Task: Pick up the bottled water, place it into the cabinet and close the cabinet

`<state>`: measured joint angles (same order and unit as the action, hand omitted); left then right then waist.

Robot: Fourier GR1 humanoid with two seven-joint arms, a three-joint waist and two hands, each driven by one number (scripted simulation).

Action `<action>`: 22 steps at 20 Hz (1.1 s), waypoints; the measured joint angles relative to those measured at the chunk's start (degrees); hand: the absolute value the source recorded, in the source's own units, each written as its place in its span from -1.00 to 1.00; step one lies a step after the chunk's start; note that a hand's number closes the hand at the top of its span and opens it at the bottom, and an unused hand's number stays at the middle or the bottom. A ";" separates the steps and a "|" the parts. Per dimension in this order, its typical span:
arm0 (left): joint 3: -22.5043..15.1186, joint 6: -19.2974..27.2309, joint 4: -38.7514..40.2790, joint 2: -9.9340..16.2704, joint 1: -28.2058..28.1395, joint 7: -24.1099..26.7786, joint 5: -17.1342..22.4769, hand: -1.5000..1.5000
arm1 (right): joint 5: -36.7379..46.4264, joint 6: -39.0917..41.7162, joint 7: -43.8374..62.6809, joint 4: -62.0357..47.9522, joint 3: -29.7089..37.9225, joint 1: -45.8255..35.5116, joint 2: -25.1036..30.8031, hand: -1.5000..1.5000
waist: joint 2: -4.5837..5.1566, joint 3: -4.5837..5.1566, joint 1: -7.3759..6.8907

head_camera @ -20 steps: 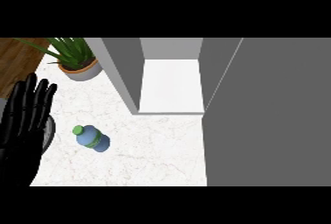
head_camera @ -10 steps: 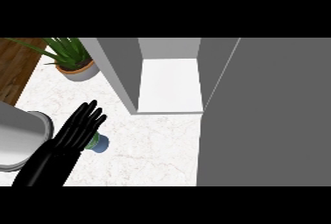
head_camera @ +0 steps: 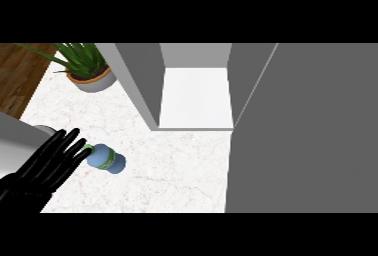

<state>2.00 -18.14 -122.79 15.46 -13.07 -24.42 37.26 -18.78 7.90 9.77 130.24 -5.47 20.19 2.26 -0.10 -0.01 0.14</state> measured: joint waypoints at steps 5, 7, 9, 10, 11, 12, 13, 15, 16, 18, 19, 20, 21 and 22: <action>3.31 -3.60 0.11 0.29 -2.53 0.02 2.00 -1.00 | -0.25 2.12 -1.90 0.74 -0.60 4.30 -0.46 -1.00 | -0.02 0.00 -0.06; 4.84 -5.39 1.47 0.11 -3.12 0.85 2.15 -1.00 | -0.74 3.14 -2.85 0.79 0.00 5.47 -0.30 -1.00 | -0.01 0.01 -0.05; 5.60 -6.98 1.14 -0.28 -4.63 1.09 2.27 -1.00 | -0.60 3.48 -3.31 1.20 -0.42 6.30 -0.67 -1.00 | 0.00 0.00 -0.10; 5.88 -7.28 0.88 -0.42 -5.00 0.75 2.68 -1.00 | -0.30 4.03 -4.08 1.37 -0.71 7.35 -0.81 -1.00 | -0.01 0.01 -0.08; 6.66 -8.28 2.13 -0.31 -4.47 1.20 2.97 -1.00 | 0.13 4.44 -4.93 0.58 -0.84 7.53 -0.99 -1.00 | -0.01 0.01 -0.06; 7.00 -9.24 2.26 -0.68 -5.06 1.75 2.72 -1.00 | 0.13 5.05 -5.52 0.05 -0.32 7.64 -0.69 -1.00 | 0.00 0.01 -0.08; 7.66 -10.35 3.01 -0.98 -5.25 2.73 2.42 -1.00 | 0.41 5.65 -6.54 -0.10 -0.51 8.55 -0.85 -1.00 | -0.01 0.01 -0.06; 8.76 -12.60 5.23 -1.30 -5.18 4.12 2.11 -1.00 | 0.51 6.66 -7.71 -0.98 -0.25 8.95 -0.73 -1.00 | 0.00 0.00 -0.05; 9.82 -13.31 6.01 -0.83 -5.02 4.14 2.94 -1.00 | 0.68 6.97 -8.26 -0.70 -0.56 9.79 -0.94 -1.00 | 0.01 0.01 -0.03; 10.24 -12.99 7.75 -1.37 -3.38 4.29 2.17 -1.00 | 1.65 6.84 -8.67 0.23 -1.86 10.96 -1.25 -1.00 | 0.01 0.01 0.07; 10.61 -12.69 8.42 -1.43 -2.41 4.19 1.88 -1.00 | 1.47 6.94 -8.66 0.26 -1.48 10.98 -1.10 -1.00 | 0.02 0.02 0.07; 11.17 -12.79 9.45 -1.53 -1.68 4.59 1.36 -1.00 | 1.24 7.21 -8.99 -0.23 -0.98 10.64 -0.96 -1.00 | 0.02 0.02 0.07; 11.68 -13.00 10.21 -1.61 -1.43 4.82 1.09 -1.00 | 1.64 7.66 -9.85 -1.19 -0.77 10.43 -0.94 -1.00 | 0.03 0.02 0.06; 12.48 -13.52 11.78 -1.50 -0.59 5.65 0.44 -1.00 | 2.57 7.86 -11.08 -2.04 -1.41 10.84 -1.20 -1.00 | 0.03 0.01 0.09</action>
<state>14.48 -31.66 -111.01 13.97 -13.66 -18.77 37.70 -16.21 15.76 -1.31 128.20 -6.88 31.03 1.06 -0.07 0.00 0.23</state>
